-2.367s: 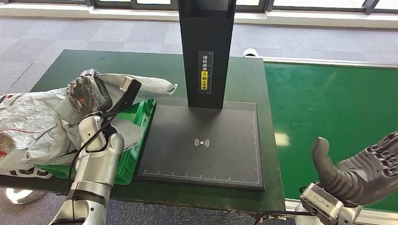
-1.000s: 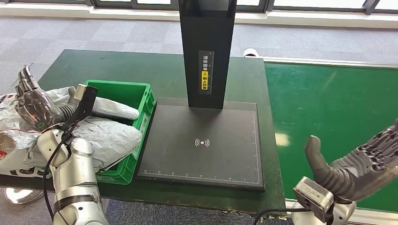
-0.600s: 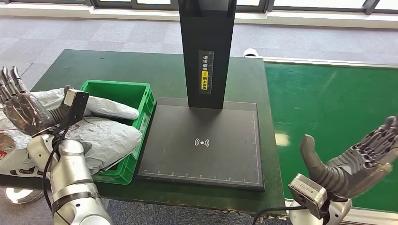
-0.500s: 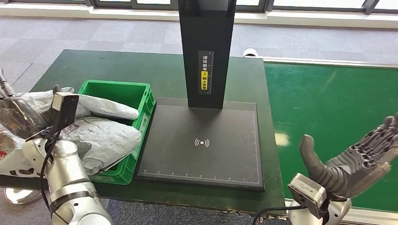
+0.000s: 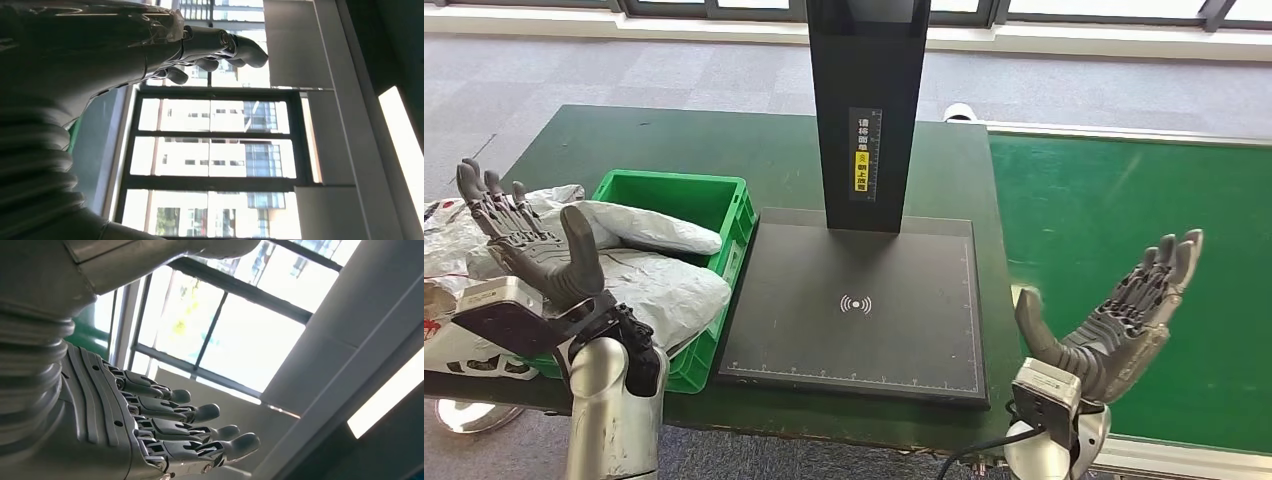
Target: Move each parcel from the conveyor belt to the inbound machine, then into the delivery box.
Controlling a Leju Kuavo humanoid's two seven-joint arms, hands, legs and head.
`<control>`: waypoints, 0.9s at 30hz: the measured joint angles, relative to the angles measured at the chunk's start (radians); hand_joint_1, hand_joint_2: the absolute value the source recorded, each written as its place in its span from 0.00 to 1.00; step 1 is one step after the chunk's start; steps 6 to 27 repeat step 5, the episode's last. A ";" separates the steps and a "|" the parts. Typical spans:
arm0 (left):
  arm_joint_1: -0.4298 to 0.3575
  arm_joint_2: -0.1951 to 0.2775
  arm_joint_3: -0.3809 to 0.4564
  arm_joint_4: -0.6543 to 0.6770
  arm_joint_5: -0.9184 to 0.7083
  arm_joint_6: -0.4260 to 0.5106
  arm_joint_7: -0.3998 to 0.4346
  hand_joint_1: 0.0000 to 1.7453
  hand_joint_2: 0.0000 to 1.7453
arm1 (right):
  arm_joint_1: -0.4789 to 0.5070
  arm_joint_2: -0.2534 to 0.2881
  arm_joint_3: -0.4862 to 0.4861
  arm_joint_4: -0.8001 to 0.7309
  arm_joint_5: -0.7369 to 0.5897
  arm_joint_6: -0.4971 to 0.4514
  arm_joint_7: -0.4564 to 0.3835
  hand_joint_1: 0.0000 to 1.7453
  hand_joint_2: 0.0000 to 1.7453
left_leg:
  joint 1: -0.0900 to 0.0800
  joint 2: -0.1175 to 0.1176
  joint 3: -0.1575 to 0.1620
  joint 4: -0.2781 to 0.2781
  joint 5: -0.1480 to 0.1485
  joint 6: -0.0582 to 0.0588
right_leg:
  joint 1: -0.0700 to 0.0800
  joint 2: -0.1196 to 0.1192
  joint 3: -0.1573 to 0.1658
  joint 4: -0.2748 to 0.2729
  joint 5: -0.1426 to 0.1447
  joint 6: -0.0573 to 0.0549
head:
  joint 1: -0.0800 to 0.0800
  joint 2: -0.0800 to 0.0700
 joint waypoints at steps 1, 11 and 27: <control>0.011 0.002 -0.020 -0.019 0.014 -0.029 0.000 0.00 1.00 | -0.002 -0.001 0.011 0.020 -0.014 0.005 0.000 0.00 1.00 | 0.000 0.000 0.000 0.000 0.000 0.000 | 0.000 0.000 0.000 0.000 0.000 0.000 | 0.000 0.000; 0.048 0.005 -0.065 -0.084 0.060 -0.170 0.000 0.00 1.00 | -0.011 -0.005 0.042 0.092 -0.050 0.040 -0.001 0.00 1.00 | 0.000 0.000 0.000 0.000 0.000 0.000 | 0.001 0.000 0.000 0.000 0.000 0.000 | 0.000 0.000; 0.048 0.005 -0.065 -0.084 0.060 -0.170 0.000 0.00 1.00 | -0.011 -0.005 0.042 0.092 -0.050 0.040 -0.001 0.00 1.00 | 0.000 0.000 0.000 0.000 0.000 0.000 | 0.001 0.000 0.000 0.000 0.000 0.000 | 0.000 0.000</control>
